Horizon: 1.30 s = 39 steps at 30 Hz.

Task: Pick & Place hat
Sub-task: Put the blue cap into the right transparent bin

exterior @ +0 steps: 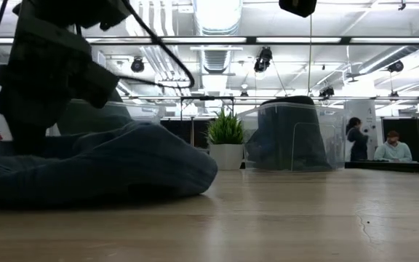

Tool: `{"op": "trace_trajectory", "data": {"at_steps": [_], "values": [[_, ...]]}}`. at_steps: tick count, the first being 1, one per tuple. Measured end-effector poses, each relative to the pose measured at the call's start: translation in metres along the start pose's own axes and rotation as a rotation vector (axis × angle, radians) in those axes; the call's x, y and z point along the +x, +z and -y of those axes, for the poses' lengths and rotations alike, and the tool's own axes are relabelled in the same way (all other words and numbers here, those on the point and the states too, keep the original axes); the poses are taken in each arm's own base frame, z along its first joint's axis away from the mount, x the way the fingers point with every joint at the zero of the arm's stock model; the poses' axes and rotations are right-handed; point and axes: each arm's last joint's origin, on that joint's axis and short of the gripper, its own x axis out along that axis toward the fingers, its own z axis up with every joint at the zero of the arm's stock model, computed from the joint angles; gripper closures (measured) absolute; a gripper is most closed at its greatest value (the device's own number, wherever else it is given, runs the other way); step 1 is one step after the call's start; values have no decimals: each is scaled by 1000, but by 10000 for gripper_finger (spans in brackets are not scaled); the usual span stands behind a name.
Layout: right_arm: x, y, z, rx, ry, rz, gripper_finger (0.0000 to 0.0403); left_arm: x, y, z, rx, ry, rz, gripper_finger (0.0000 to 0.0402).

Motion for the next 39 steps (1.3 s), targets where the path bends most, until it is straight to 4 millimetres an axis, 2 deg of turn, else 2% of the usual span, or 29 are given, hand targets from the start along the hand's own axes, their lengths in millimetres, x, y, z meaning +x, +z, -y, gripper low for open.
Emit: {"op": "trace_trajectory", "data": {"at_steps": [3, 11, 15, 20, 29, 39], "values": [[0, 1, 1, 4, -3, 2, 184, -12, -2, 2, 31, 21, 40, 399], [-9, 18, 18, 18, -49, 60, 184, -72, -11, 4, 162, 149, 248, 400], [-17, 31, 23, -40, -63, 111, 184, -99, -14, 6, 247, 177, 392, 401], [-27, 47, 25, -167, -77, 166, 184, -122, -18, 9, 332, 177, 522, 401], [-52, 77, 32, -228, -119, 282, 184, -137, -20, 20, 478, 206, 608, 401], [-57, 82, 40, -139, -92, 284, 184, -142, -16, 24, 514, 279, 710, 401]]}}
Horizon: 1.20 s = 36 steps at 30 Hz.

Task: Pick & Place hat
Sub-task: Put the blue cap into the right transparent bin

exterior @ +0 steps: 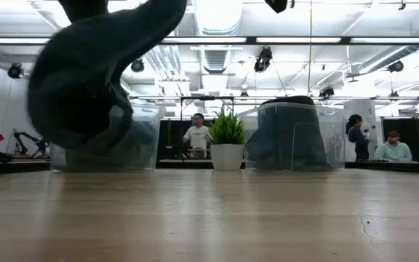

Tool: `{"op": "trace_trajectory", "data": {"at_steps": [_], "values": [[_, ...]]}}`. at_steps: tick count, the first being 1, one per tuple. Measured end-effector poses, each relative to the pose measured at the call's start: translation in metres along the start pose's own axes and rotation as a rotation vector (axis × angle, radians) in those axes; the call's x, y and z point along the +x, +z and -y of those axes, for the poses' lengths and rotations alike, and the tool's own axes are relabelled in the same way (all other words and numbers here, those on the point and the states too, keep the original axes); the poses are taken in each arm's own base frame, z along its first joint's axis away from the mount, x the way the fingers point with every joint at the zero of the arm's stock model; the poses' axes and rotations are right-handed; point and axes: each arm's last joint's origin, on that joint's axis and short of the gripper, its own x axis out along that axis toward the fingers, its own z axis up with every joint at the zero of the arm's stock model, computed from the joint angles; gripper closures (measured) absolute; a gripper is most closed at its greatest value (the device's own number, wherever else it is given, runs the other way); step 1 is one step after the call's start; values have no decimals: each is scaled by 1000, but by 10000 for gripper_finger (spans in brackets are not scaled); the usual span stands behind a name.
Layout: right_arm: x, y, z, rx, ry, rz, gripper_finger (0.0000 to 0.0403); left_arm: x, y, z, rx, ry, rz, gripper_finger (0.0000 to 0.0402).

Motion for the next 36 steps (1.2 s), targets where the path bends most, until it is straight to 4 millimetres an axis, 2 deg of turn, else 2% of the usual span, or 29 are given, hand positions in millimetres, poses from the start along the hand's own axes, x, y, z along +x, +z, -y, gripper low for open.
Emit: {"op": "trace_trajectory", "data": {"at_steps": [4, 8, 10, 13, 16, 21, 25, 33, 36], "values": [[8, -5, 2, 103, -7, -23, 184, 0, 0, -1, 0, 19, 14, 401], [23, -13, 2, 312, -2, -86, 184, 0, 1, -1, -1, 38, 28, 401], [32, -19, -1, 394, 59, -158, 184, 0, 1, -1, -2, 49, 35, 401], [44, -29, -14, 411, 100, -229, 184, 0, 1, -2, -5, 67, 48, 401], [51, -37, -22, 420, 38, -217, 184, 0, 2, -2, -5, 78, 55, 401], [63, -41, -22, 405, -33, -191, 184, 0, 2, -3, -6, 95, 67, 401], [69, -45, -24, 464, -33, -214, 184, -1, 2, -4, -7, 111, 79, 401], [69, -48, -28, 552, -41, -221, 182, -1, 3, -4, -9, 140, 101, 401], [69, -47, -28, 562, -42, -208, 169, -1, 4, -4, -13, 141, 108, 401]]}}
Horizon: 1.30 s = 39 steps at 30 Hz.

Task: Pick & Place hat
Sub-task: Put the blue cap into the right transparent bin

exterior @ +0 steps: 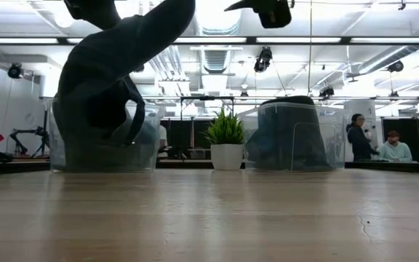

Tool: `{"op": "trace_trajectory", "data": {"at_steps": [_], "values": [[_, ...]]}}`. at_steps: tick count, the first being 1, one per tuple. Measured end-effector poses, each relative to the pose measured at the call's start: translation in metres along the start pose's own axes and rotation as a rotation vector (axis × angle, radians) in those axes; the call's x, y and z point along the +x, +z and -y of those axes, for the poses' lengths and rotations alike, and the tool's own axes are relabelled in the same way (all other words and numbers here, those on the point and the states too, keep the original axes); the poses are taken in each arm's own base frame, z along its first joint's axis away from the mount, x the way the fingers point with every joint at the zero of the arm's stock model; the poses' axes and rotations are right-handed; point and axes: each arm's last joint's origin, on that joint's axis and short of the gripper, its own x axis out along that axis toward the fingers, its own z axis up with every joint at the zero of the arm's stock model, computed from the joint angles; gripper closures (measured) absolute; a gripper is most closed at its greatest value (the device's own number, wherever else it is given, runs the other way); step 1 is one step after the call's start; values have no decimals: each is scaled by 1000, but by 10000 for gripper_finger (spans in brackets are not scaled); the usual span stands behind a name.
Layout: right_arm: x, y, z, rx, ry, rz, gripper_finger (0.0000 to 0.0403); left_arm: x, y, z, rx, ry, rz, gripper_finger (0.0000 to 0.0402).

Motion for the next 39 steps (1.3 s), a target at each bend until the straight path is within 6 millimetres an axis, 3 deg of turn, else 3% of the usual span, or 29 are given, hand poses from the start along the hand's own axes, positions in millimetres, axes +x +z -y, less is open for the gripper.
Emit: {"op": "trace_trajectory", "data": {"at_steps": [11, 19, 27, 39], "values": [[34, -7, -10, -22, 97, -9, 67, -2, 9, 0, -56, -2, 80, 402], [42, -7, -11, -1, 118, 6, 67, -9, 20, -3, -93, 24, 130, 402], [41, -4, -12, 8, 119, 40, 151, -10, 23, -3, -109, 20, 146, 402], [37, -3, -12, -26, 122, 47, 380, -10, 25, -3, -108, 31, 172, 401]]}}
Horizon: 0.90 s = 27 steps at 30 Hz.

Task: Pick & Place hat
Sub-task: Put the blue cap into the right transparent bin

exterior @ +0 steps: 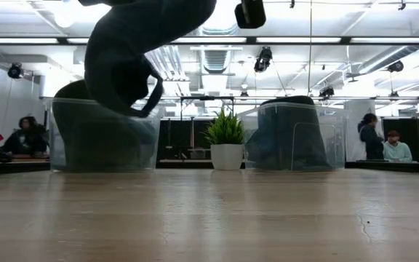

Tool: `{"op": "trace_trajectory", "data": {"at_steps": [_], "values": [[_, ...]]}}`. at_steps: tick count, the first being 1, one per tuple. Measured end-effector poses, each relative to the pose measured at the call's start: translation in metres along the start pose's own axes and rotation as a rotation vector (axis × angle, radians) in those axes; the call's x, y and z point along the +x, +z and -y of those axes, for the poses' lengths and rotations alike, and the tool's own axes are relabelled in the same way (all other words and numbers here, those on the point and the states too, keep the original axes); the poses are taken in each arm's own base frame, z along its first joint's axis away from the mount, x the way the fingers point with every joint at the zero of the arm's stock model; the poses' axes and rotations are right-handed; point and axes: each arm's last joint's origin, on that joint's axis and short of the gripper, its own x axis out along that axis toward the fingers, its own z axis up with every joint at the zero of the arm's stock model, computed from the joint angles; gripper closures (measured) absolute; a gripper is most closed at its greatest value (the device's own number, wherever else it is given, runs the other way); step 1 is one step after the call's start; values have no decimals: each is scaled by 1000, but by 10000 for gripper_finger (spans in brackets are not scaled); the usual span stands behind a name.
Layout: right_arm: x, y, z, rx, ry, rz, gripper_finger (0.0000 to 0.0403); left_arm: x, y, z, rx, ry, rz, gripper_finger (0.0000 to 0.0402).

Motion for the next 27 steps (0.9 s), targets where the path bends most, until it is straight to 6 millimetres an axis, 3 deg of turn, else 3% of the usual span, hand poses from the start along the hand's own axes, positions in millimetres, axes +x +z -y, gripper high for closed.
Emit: {"op": "trace_trajectory", "data": {"at_steps": [7, 15, 20, 27], "values": [[-16, 5, 1, -4, -34, 3, 391, -2, 6, 1, -46, 37, 75, 379], [-58, 13, 6, -30, -134, 29, 392, -13, 24, -3, -34, 68, 142, 332], [-97, 22, 8, -64, -177, 94, 393, -17, 29, -5, 16, 73, 154, 296], [-173, 34, 2, -223, -312, 225, 394, -15, 27, -4, 24, 76, 147, 278]]}}
